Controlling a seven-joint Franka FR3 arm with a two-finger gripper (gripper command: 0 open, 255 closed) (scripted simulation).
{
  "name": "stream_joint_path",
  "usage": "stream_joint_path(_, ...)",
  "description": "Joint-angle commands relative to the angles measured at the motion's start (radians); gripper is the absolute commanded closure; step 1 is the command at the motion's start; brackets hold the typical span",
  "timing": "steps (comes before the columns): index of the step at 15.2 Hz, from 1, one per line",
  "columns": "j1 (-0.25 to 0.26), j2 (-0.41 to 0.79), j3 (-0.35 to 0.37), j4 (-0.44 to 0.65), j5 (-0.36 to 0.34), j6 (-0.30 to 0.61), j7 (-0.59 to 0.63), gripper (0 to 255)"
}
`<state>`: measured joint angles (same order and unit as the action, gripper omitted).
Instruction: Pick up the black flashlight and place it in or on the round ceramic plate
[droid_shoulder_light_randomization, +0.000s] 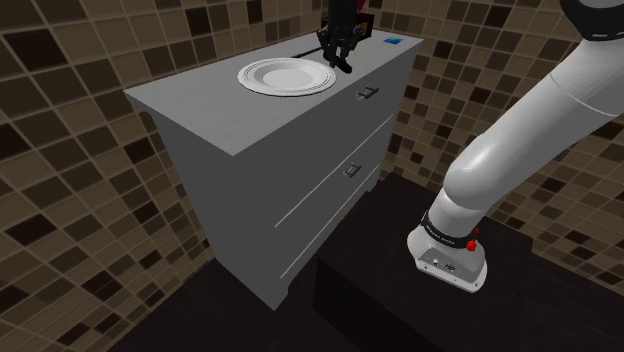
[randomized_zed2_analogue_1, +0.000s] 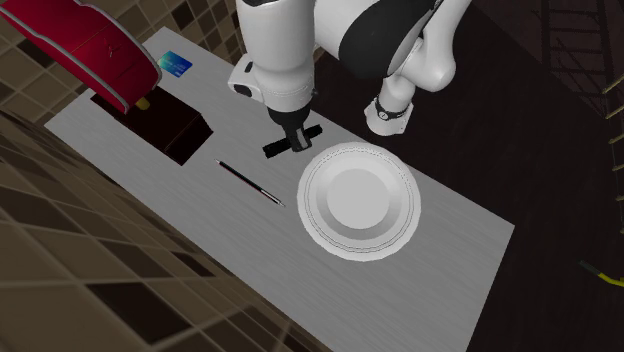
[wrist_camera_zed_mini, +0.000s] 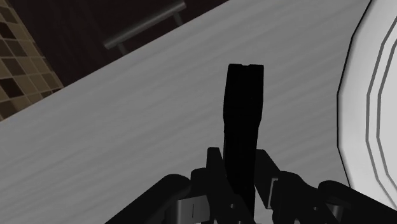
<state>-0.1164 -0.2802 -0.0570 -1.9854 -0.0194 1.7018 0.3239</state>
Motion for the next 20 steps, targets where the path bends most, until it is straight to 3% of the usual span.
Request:
stream_joint_path(1,0.0,0.0,0.0,-0.001,0.0,0.0,0.0,255)
stream_joint_path(6,0.0,0.001,0.0,-0.001,0.0,0.0,0.0,255)
stream_joint_path(20,0.001,0.04,0.0,0.229,0.002,-0.191,-0.003,255)
